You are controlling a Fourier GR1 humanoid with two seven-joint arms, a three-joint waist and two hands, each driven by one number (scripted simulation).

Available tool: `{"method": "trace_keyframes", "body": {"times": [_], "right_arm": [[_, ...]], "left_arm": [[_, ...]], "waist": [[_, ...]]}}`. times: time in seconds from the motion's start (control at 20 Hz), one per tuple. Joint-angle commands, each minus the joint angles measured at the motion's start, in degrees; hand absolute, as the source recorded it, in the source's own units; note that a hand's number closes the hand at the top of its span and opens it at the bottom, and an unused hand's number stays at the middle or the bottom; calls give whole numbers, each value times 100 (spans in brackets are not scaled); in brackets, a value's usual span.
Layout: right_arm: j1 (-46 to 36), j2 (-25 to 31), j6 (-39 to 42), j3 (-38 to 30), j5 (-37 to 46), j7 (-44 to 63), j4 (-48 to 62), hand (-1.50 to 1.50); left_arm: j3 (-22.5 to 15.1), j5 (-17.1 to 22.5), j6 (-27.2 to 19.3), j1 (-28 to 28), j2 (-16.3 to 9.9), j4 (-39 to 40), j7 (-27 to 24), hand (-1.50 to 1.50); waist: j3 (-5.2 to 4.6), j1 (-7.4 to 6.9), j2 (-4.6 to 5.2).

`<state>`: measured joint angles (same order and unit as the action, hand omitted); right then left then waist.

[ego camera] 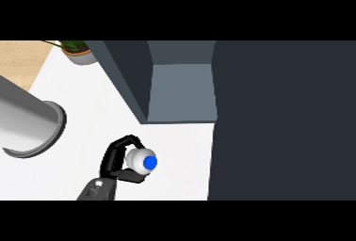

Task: Pick up the bottled water, place it into the cabinet and close the cabinet

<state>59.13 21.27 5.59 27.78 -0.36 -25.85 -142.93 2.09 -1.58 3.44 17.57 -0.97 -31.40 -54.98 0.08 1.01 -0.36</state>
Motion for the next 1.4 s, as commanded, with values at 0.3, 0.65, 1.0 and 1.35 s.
{"method": "trace_keyframes", "body": {"times": [0.3, 0.65, 1.0, 1.35], "right_arm": [[281, 415, -22, -412, -387, 285, -859, -150], [324, 323, -37, -167, -161, -189, -572, -150], [306, 231, -56, -420, -406, -294, -371, -150], [357, 468, 254, -729, -689, -353, -540, -150]], "left_arm": [[-1486, 1388, -884, 155, 96, -1487, 1583, 150], [-2809, 2334, -2435, 1006, 97, -2124, 2774, 150], [-2193, 2363, -2740, 2466, 97, -1071, 3252, 150], [-2267, 3242, -3092, 3172, 97, -324, 3389, 150]], "waist": [[-7, -24, 8], [-14, 133, 24], [-11, 128, 65], [-13, 244, 102]]}}
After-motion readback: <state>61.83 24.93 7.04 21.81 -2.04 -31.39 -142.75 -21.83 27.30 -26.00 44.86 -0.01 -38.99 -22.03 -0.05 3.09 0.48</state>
